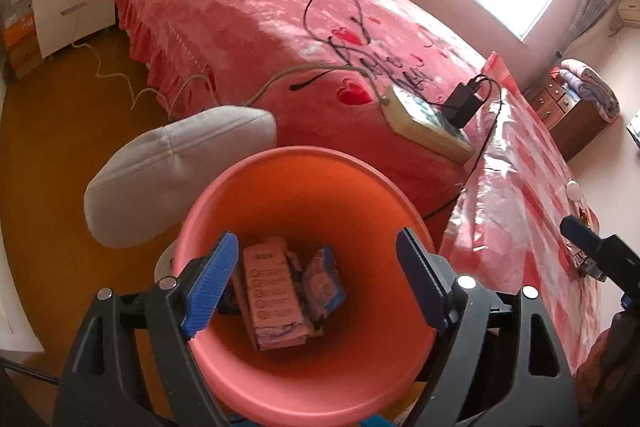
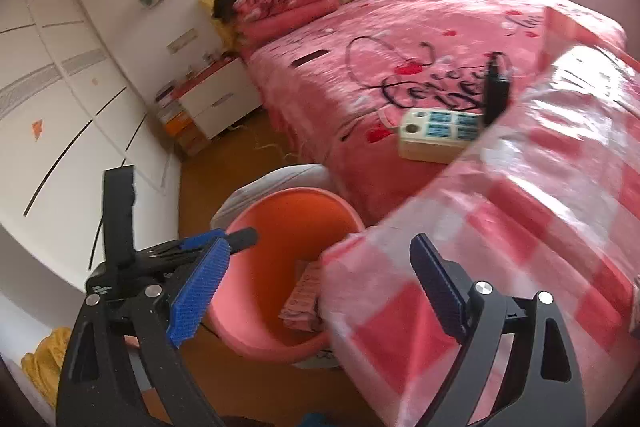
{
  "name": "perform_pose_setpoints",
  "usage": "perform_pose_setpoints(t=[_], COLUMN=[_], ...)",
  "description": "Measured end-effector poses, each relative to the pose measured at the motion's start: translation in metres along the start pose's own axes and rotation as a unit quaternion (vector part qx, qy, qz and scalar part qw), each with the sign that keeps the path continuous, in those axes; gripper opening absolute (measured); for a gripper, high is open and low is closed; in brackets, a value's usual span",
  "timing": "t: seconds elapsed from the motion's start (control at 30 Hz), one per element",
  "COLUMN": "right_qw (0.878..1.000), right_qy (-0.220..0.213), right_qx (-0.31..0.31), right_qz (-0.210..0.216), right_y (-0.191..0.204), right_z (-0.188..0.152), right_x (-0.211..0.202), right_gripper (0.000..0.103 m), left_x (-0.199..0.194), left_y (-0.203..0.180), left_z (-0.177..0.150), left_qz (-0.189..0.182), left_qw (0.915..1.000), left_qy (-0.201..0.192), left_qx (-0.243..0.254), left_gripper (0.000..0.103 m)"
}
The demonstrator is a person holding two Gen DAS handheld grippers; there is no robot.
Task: Collect trash
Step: 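Move both open tools back from the bucket to the trash pile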
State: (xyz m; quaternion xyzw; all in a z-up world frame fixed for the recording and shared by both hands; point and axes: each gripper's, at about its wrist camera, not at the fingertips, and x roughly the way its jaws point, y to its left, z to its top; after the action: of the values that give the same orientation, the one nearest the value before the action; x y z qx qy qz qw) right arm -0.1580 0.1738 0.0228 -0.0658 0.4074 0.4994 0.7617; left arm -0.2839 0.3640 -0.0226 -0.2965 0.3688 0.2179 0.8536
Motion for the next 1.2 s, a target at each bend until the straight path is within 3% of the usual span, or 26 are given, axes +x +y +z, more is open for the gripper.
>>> perform_pose_setpoints(t=[0.17,0.4,0.57,1.07,1.2], right_qw=[0.999,0.992,0.988,0.968,0.965], right_qy=[-0.035,-0.092,-0.096,-0.168,-0.164], right_qx=[0.025,0.088,0.122,0.184,0.204], right_qz=[-0.011,-0.005,-0.006,0.027,0.029], right_y=[-0.021,-0.061,-0.088,-0.136,-0.153], right_z=[-0.01,-0.021,-0.03,-0.056,-0.06], right_x=[-0.019,-0.049,-0.065,-0.116,-0.127], right_gripper=[0.095,0.098,0.098,0.098,0.098], left_x=[-0.013,-0.022,-0.024,-0.027,-0.027], left_y=[-0.02,-0.057,-0.097,-0.174,-0.196], left_z=[-0.003,-0.002,-0.001,-0.012,-0.018], left_qz=[-0.039,-0.07,-0.052,-0.076,-0.083], left_qw=[0.9981,0.9934,0.9911,0.9799,0.9756], left_qy=[-0.043,-0.068,-0.047,-0.034,-0.031], left_qx=[0.023,0.06,0.114,0.181,0.201], left_gripper=[0.083,0.083,0.083,0.083,0.083])
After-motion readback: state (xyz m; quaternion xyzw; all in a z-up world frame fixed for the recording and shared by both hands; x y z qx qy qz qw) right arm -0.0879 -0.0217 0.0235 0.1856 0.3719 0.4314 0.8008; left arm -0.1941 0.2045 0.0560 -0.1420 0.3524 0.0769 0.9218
